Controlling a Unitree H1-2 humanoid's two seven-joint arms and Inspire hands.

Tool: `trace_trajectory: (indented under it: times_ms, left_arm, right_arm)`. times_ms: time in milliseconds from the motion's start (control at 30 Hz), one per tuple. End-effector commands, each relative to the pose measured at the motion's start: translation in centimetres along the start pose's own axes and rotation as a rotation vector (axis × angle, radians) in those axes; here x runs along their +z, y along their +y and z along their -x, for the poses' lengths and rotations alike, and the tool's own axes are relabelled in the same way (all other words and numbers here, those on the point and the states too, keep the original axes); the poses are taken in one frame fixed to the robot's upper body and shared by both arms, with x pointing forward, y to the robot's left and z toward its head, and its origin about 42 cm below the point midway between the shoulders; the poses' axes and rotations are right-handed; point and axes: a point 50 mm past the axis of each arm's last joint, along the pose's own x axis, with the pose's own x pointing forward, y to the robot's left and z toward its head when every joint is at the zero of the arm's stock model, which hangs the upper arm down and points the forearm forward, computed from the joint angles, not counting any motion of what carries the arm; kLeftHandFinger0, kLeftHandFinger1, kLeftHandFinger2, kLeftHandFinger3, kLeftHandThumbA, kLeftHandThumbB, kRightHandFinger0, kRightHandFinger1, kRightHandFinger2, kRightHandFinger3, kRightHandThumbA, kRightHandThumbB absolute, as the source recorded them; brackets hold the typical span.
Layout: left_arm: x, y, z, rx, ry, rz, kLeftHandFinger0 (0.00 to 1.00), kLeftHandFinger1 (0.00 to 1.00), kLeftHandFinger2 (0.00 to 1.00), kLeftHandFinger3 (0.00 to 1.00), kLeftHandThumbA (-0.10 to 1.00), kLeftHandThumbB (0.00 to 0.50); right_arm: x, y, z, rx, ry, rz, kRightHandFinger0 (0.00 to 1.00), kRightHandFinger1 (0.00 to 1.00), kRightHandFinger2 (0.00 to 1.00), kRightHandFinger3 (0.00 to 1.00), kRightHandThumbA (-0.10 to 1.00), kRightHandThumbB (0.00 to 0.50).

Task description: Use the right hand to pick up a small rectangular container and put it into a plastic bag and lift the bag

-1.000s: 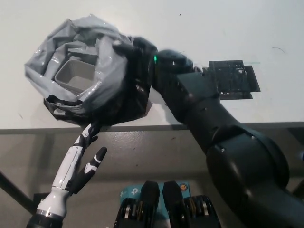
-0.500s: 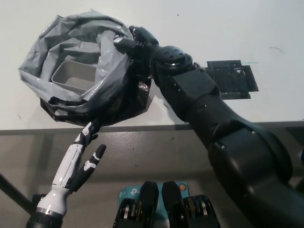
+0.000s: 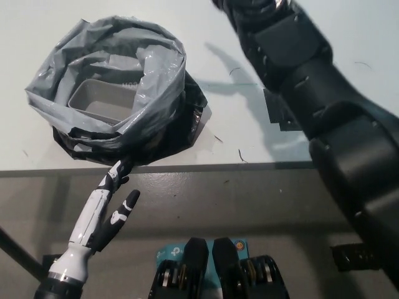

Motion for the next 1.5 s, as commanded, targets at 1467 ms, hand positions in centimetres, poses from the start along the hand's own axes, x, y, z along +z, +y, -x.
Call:
trace_trajectory:
  times_ms: [1467]
  left_arm:
    - [3.9, 2.3, -7.0, -0.020, -0.193, -0.073, 1.00, 1.00, 1.00, 1.00, 1.00, 0.184]
  right_arm:
    - [-6.4, 0.3, 42.7, -0.170, -1.063, -0.092, 1.00, 1.00, 1.00, 1.00, 1.00, 0.397]
